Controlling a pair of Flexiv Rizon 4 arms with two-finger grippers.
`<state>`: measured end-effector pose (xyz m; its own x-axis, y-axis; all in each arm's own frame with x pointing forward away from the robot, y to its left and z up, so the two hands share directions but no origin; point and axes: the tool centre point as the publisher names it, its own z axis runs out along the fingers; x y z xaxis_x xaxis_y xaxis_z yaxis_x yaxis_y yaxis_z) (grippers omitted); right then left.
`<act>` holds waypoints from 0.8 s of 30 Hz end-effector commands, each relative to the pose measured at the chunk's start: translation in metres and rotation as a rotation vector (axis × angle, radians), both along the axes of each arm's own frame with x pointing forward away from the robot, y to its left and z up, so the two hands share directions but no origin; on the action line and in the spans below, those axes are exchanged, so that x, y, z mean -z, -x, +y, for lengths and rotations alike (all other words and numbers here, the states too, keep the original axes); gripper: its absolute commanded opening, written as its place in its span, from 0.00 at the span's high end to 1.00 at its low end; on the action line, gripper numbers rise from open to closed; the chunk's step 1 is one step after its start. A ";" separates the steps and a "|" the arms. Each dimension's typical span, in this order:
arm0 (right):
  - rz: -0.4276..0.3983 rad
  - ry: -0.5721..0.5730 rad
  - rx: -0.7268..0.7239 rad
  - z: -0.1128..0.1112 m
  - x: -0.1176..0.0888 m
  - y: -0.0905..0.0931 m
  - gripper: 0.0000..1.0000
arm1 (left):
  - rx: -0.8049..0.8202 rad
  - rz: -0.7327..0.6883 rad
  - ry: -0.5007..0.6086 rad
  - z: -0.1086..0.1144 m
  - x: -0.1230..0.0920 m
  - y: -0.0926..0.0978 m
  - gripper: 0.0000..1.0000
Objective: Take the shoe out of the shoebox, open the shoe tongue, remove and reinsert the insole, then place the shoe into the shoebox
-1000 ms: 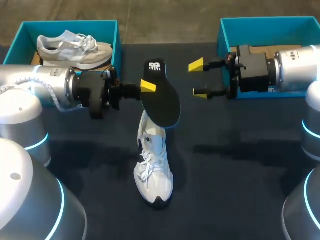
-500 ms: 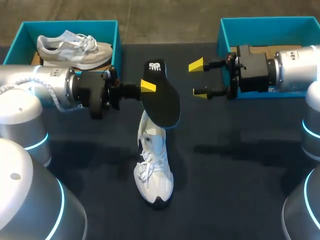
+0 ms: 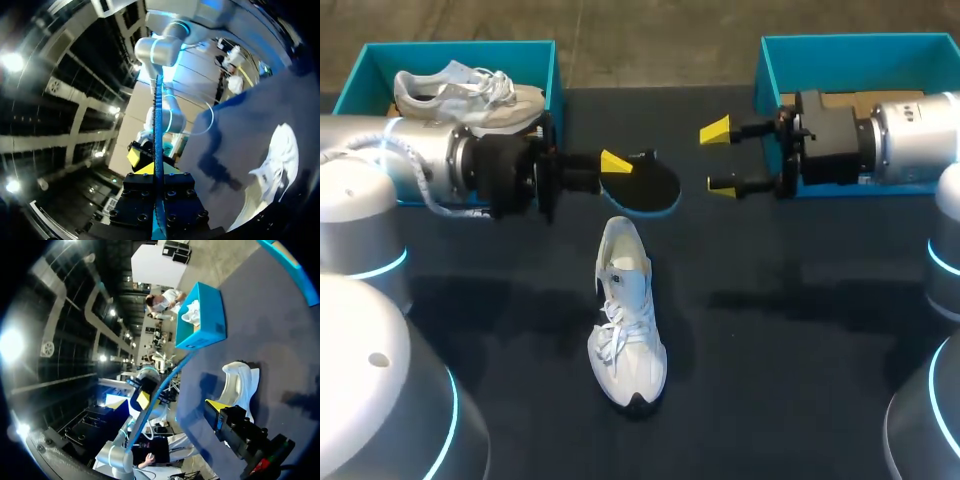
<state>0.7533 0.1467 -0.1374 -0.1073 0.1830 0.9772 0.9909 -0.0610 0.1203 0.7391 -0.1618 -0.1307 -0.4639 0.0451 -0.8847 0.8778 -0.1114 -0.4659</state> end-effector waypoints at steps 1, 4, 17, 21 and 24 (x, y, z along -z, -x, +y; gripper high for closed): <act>-0.002 -0.008 -0.017 -0.007 0.002 0.000 0.00 | -0.007 0.246 -0.024 0.004 -0.001 0.002 1.00; 0.002 0.003 -0.019 -0.011 0.002 0.000 0.00 | -0.025 0.359 -0.006 0.005 -0.003 0.003 1.00; 0.006 0.005 -0.016 -0.015 -0.001 0.000 0.00 | -0.066 0.523 0.003 0.001 -0.006 -0.004 1.00; 0.006 0.005 -0.016 -0.015 -0.001 0.000 0.00 | -0.066 0.523 0.003 0.001 -0.006 -0.004 1.00; 0.006 0.005 -0.016 -0.015 -0.001 0.000 0.00 | -0.066 0.523 0.003 0.001 -0.006 -0.004 1.00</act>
